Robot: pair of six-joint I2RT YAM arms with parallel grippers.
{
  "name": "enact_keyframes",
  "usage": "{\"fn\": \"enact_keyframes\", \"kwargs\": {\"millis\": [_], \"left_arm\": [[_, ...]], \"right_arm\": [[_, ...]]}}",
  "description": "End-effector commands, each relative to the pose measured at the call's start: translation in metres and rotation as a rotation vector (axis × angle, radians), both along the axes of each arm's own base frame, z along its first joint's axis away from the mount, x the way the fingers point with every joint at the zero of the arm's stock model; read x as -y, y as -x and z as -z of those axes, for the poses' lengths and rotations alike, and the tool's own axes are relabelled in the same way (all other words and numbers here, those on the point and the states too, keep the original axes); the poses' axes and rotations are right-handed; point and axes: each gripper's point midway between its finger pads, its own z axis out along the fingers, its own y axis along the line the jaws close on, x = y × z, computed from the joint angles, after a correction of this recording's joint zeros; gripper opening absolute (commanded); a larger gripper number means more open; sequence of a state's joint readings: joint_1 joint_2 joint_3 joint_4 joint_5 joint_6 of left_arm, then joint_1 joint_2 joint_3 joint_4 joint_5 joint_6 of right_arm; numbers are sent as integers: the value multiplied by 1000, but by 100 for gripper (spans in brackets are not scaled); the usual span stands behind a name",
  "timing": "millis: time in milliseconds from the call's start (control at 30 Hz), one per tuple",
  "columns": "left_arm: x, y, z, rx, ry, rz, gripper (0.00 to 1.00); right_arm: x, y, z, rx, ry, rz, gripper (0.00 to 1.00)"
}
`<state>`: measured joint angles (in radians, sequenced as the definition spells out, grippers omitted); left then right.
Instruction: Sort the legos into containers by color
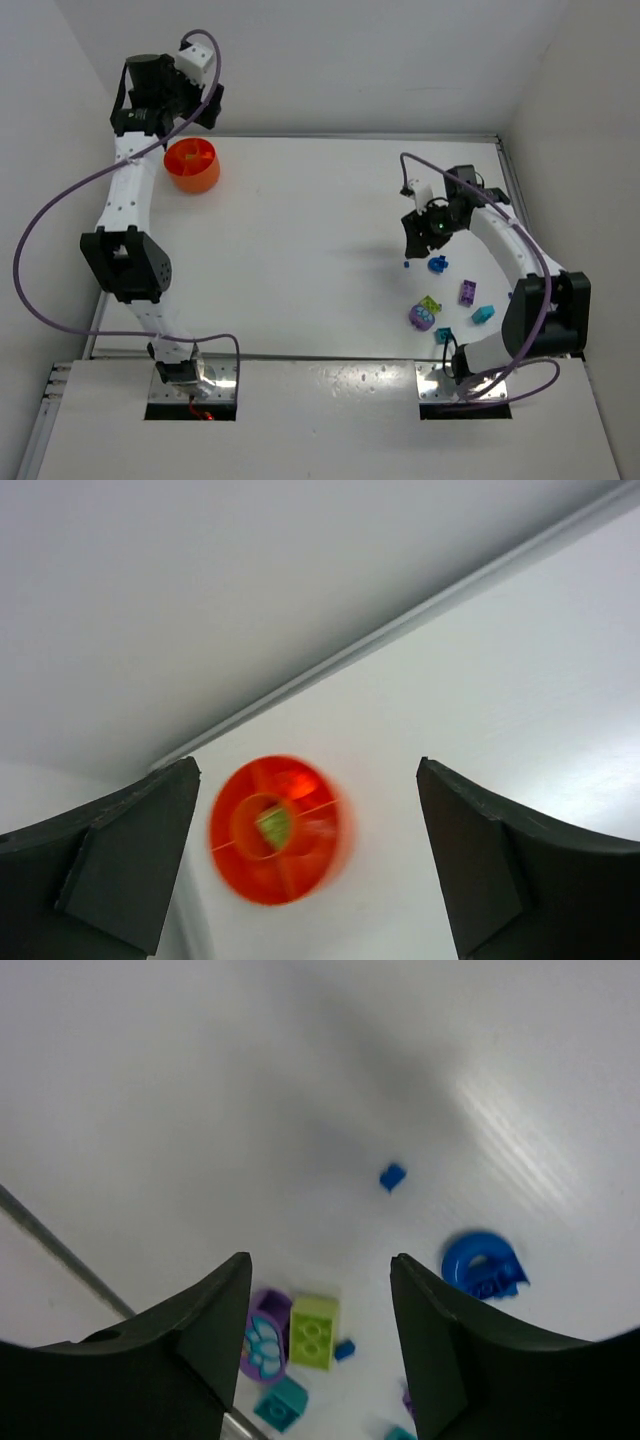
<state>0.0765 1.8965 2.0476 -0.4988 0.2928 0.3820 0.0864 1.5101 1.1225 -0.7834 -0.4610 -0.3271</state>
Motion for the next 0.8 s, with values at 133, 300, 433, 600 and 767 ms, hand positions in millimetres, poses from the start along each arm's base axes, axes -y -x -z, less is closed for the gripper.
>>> {"fn": "enact_keyframes", "kwargs": {"millis": [133,300,433,600,767], "left_arm": [[135,66,26,-130,259,326,96],[161,88,38,-142,258,363,96],[165,94,37,-141,266,369,96],[164,94,39,-140,278,353,96],[163,97,43,-149,278,352,98]], "right_arm": [[35,91,28,-114,202,-185,52],[55,109,52,-184,316,-167,50],[66,128,71,-273,370,-173,49],[66,121,78,-263,376,-151,47],[68,111,83,-260,379,-109,46]]}}
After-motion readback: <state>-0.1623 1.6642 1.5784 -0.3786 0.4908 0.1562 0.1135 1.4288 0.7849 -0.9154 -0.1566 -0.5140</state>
